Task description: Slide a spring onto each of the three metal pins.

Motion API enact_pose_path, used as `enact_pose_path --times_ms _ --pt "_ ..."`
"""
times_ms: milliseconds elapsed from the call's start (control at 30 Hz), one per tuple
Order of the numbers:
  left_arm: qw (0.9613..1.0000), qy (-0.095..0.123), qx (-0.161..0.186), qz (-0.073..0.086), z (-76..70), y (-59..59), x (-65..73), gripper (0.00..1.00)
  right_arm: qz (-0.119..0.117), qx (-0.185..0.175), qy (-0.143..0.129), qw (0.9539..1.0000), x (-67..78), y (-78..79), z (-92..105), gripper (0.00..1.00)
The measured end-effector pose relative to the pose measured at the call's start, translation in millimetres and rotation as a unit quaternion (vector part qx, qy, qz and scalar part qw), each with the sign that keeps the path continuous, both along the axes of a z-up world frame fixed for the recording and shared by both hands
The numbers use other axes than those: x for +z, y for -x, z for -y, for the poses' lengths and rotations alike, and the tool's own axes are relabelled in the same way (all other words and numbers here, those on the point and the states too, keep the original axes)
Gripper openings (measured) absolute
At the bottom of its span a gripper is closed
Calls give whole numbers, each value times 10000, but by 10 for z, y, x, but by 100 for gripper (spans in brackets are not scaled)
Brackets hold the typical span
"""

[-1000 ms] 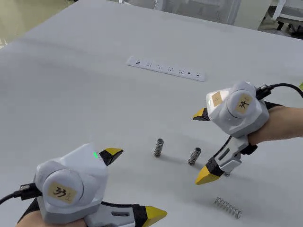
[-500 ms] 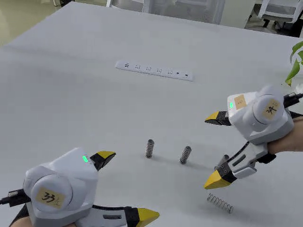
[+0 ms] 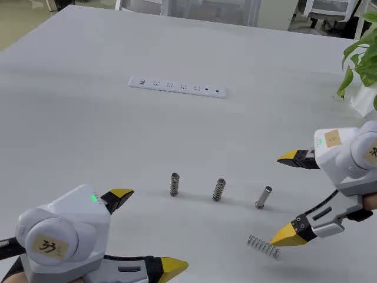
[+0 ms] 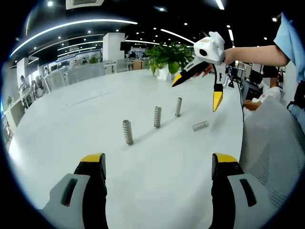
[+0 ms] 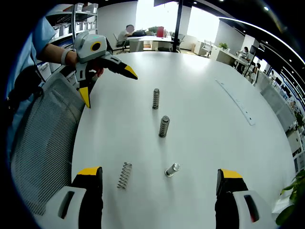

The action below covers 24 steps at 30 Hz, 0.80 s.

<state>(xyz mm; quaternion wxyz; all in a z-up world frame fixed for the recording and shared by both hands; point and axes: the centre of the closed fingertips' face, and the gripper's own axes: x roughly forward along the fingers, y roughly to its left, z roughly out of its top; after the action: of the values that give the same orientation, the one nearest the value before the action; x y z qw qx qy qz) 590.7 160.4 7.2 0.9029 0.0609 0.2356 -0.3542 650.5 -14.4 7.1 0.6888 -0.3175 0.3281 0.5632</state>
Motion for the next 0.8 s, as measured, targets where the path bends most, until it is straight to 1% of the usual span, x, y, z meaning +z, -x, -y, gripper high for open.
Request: enact_pose_path --times_ms 33,133,367,500,633,800 --pt "10000 3 -10 -11 8 -1 0 91 -4 -50 -8 10000 3 12 27 99" --pt "10000 -29 -68 -22 37 0 -1 91 0 -215 -62 9998 0 -12 204 99" --pt "9998 -52 -198 -58 104 -11 -17 90 -6 -553 -109 9984 -11 116 400 99" --pt "9993 -90 -350 -94 188 -4 -36 90 -41 -784 -207 9967 -20 190 507 99" --pt "9986 -129 -509 -117 274 -4 -57 90 -52 -936 -237 9953 -36 257 600 99" --pt "9976 -126 -665 -141 404 -26 -79 90 -61 -1116 -290 9933 -36 318 707 99"
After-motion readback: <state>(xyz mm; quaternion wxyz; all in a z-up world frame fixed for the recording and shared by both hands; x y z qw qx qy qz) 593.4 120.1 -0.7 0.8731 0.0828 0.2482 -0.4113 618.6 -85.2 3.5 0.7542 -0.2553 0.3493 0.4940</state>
